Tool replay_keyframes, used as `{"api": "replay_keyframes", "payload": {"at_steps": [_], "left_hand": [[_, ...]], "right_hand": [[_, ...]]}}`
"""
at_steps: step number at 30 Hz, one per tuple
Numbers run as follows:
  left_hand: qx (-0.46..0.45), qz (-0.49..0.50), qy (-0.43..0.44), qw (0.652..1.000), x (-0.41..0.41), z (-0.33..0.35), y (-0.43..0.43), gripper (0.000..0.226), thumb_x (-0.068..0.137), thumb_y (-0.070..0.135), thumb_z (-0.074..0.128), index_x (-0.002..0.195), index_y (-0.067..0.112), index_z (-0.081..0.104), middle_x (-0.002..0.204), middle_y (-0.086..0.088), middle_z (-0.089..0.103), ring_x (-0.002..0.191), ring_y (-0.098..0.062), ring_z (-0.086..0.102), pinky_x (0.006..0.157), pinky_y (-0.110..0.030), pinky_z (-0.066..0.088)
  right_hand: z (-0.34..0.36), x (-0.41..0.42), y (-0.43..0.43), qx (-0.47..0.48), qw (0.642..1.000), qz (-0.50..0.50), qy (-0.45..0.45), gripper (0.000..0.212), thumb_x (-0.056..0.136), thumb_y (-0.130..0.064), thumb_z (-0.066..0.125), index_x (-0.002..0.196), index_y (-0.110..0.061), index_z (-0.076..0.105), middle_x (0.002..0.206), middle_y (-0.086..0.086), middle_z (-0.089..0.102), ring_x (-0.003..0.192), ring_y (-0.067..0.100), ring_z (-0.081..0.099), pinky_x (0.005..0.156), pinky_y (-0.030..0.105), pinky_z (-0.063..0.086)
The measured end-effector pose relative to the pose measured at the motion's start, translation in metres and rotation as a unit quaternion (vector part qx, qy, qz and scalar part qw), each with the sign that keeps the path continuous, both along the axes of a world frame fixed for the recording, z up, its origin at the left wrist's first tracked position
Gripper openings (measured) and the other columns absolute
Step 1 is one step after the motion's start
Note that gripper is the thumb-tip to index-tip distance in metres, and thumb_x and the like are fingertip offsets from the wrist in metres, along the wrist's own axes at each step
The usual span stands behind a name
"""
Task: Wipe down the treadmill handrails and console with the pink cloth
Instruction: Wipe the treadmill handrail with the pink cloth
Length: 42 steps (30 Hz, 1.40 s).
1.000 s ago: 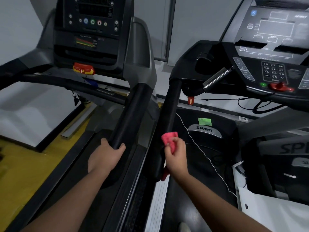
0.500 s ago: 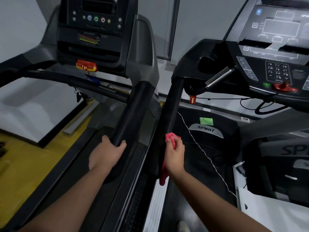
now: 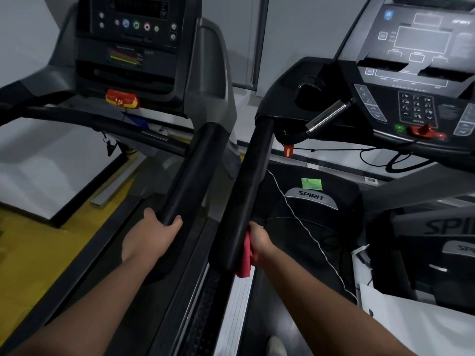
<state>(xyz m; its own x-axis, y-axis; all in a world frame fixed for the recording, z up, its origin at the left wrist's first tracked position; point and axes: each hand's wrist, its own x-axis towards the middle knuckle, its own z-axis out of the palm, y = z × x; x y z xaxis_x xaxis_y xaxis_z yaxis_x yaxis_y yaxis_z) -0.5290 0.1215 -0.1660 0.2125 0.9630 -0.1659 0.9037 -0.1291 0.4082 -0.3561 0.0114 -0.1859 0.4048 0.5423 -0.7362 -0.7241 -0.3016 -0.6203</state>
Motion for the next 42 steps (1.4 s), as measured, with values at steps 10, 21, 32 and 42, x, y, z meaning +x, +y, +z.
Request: {"api": "replay_keyframes", "payload": {"at_steps": [10,21,32,42], "left_hand": [[0.009,-0.004,0.009,1.0,-0.002,-0.001,-0.003,0.053,0.089,0.062,0.041,0.11,0.013,0.041,0.076,-0.001,0.056,0.062,-0.019,0.056,0.051,-0.029,0.043],[-0.002,-0.01,-0.017,1.0,-0.005,-0.001,-0.002,0.052,0.089,0.061,0.044,0.109,0.013,0.042,0.078,-0.001,0.058,0.064,-0.019,0.056,0.053,-0.029,0.045],[-0.016,-0.006,-0.04,0.999,0.0,-0.006,0.008,0.046,0.085,0.057,0.05,0.104,0.016,0.039,0.079,0.001,0.056,0.067,-0.017,0.055,0.05,-0.027,0.038],[-0.021,-0.013,-0.059,0.998,-0.002,-0.003,0.007,0.05,0.085,0.059,0.049,0.108,0.017,0.04,0.081,0.0,0.057,0.069,-0.017,0.057,0.052,-0.028,0.039]], "right_hand": [[0.024,-0.023,-0.015,-0.048,0.843,0.108,-0.525,0.021,0.096,-0.028,0.047,0.11,-0.012,0.048,0.117,0.007,0.051,0.095,0.022,0.056,0.078,0.029,0.043],[0.041,-0.048,0.038,-0.201,0.294,0.534,-0.767,0.036,0.095,-0.023,0.044,0.127,-0.011,0.053,0.132,0.015,0.042,0.118,0.032,0.037,0.098,0.037,0.032],[-0.028,-0.051,0.125,-0.433,0.186,0.693,-0.546,0.049,0.1,-0.029,0.038,0.145,-0.008,0.033,0.147,0.013,0.037,0.138,0.038,0.025,0.109,0.059,0.017],[-0.003,-0.029,0.099,-0.254,0.292,0.631,-0.673,0.054,0.096,-0.026,0.04,0.147,-0.014,0.028,0.145,0.006,0.042,0.138,0.03,0.032,0.115,0.054,-0.006]]}}
